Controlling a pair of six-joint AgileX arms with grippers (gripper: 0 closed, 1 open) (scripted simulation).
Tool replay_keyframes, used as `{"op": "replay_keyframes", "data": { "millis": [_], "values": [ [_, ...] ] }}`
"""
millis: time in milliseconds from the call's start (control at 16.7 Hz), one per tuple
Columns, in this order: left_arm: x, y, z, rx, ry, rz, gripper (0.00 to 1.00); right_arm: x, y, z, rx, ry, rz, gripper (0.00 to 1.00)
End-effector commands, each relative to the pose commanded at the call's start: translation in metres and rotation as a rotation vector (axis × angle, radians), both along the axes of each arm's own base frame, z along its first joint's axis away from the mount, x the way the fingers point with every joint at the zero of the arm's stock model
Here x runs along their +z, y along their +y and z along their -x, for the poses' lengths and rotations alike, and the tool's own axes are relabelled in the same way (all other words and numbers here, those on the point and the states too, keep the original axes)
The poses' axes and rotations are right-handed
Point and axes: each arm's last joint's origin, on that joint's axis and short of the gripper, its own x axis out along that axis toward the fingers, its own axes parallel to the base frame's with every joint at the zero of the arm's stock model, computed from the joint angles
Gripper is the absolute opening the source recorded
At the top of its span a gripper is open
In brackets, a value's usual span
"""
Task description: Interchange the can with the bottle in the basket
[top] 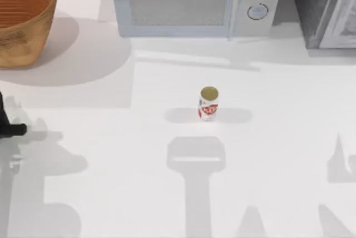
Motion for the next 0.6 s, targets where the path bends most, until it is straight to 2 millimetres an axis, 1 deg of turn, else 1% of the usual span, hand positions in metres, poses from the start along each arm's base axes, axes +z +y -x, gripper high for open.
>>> {"op": "replay_keyframes", "data": {
  "millis": [180,300,420,600],
  "values": [
    [0.0,0.0,0.0,0.0,0.0,-0.001,0.0,0.0,0.0,0.0,0.0,0.0,0.0,1.0],
    [0.001,0.006,-0.001,0.013,0.007,-0.019,0.0,0.0,0.0,0.0,0.0,0.0,0.0,1.0],
    [0.006,0.021,-0.006,0.046,0.009,-0.062,0.0,0.0,0.0,0.0,0.0,0.0,0.0,1.0],
    [0.025,0.045,-0.016,0.104,0.011,-0.128,0.0,0.0,0.0,0.0,0.0,0.0,0.0,1.0]
  ]
}}
